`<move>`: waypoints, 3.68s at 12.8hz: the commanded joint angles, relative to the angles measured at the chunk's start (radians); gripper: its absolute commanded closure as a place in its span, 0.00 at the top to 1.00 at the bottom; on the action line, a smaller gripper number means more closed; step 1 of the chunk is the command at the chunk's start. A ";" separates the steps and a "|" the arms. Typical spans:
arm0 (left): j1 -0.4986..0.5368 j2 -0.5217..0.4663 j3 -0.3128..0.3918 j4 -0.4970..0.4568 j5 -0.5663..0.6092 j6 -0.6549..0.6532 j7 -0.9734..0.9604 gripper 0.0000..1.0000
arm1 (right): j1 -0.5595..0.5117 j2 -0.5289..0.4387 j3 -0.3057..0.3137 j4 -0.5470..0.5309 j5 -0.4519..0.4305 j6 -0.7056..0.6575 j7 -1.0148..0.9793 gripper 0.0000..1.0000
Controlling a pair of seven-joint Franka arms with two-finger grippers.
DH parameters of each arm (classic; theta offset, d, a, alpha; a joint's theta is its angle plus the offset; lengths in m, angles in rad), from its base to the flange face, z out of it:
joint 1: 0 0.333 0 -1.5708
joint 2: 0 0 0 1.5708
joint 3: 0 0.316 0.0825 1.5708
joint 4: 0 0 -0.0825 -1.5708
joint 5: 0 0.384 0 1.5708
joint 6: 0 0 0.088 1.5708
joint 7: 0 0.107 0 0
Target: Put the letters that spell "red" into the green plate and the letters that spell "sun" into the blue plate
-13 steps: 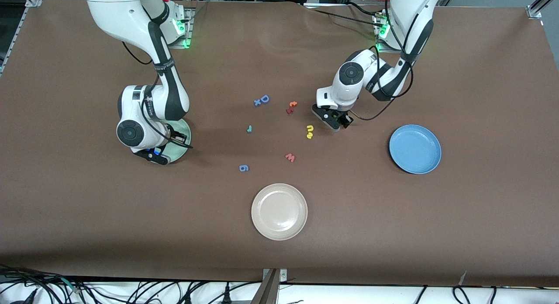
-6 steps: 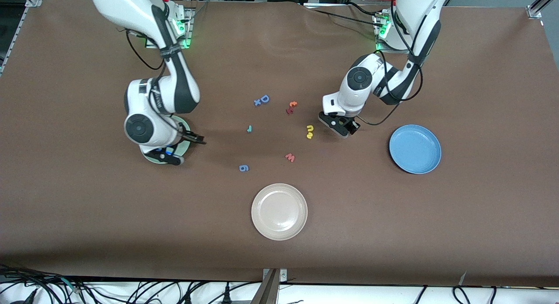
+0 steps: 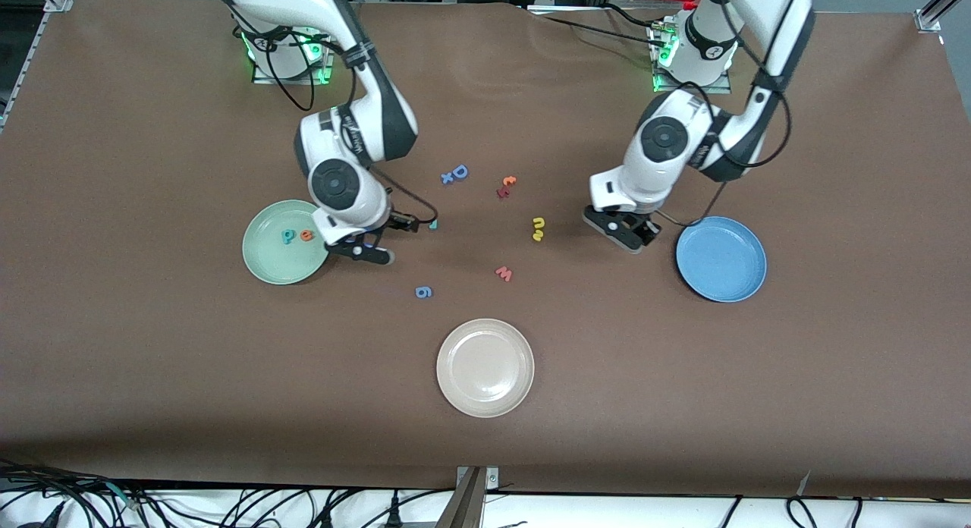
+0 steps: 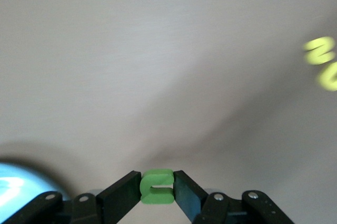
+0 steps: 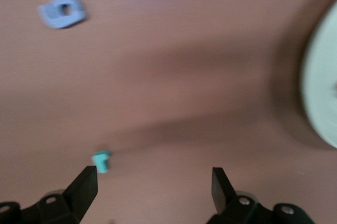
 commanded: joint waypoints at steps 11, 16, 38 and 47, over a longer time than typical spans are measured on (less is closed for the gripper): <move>0.190 0.102 0.099 0.022 0.019 0.061 0.335 0.33 | 0.117 0.105 0.011 0.002 0.017 0.198 -0.005 0.53; 0.199 0.129 0.104 0.042 0.019 0.091 0.332 0.94 | 0.118 0.137 0.028 -0.008 0.018 0.240 -0.006 0.51; -0.233 0.071 0.068 0.122 -0.570 0.064 -0.488 1.00 | 0.106 0.031 -0.234 0.009 0.018 -0.073 -0.424 0.01; -0.341 0.149 0.062 0.226 -0.059 -0.042 -1.079 1.00 | -0.171 0.079 -0.314 -0.061 0.032 -0.084 -0.939 0.01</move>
